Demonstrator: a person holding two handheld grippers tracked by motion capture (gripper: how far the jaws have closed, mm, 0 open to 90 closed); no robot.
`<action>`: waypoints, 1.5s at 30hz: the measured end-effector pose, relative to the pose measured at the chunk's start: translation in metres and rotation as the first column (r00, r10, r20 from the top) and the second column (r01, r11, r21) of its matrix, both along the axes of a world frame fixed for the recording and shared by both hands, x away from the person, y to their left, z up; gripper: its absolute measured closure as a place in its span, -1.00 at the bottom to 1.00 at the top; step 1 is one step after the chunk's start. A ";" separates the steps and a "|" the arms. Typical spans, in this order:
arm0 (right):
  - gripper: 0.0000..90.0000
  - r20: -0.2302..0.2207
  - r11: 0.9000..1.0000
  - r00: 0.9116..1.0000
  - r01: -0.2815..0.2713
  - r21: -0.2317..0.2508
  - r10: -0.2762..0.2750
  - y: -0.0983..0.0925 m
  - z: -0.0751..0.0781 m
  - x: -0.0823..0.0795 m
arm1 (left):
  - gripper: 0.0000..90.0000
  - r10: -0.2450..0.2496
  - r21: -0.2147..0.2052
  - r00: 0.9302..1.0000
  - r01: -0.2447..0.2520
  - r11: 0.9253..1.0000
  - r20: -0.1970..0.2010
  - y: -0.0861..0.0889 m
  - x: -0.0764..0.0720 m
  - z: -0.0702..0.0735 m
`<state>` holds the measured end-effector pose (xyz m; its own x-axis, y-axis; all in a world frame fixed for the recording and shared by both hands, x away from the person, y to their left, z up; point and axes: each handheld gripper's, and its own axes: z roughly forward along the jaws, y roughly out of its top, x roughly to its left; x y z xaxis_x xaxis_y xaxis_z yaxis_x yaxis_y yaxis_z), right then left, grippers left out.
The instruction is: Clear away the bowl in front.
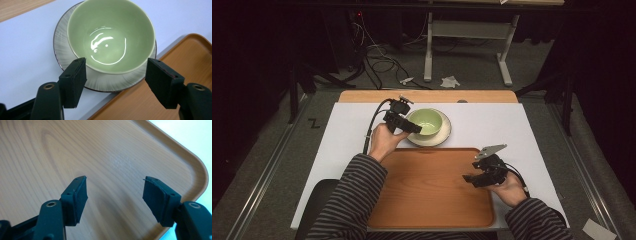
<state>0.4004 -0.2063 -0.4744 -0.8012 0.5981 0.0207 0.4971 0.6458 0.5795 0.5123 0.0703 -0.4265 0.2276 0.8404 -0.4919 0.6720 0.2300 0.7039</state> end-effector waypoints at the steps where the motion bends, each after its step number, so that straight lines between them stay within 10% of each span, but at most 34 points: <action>1: -0.16 0.000 1.000 1.000 -0.004 -0.005 0.004 0.000 0.000 0.000 | -0.25 -0.008 0.016 1.000 0.008 1.000 -0.006 0.000 0.002 0.000; 23: -0.16 0.001 1.000 1.000 -0.004 -0.001 0.004 0.001 0.000 0.000 | -0.13 0.079 0.103 0.993 -0.070 0.992 -0.091 -0.005 0.050 -0.028; 45: -0.15 0.013 1.000 1.000 -0.024 0.003 0.024 0.002 0.000 -0.002 | 0.40 0.115 0.084 0.976 -0.101 0.991 -0.182 -0.008 0.071 -0.046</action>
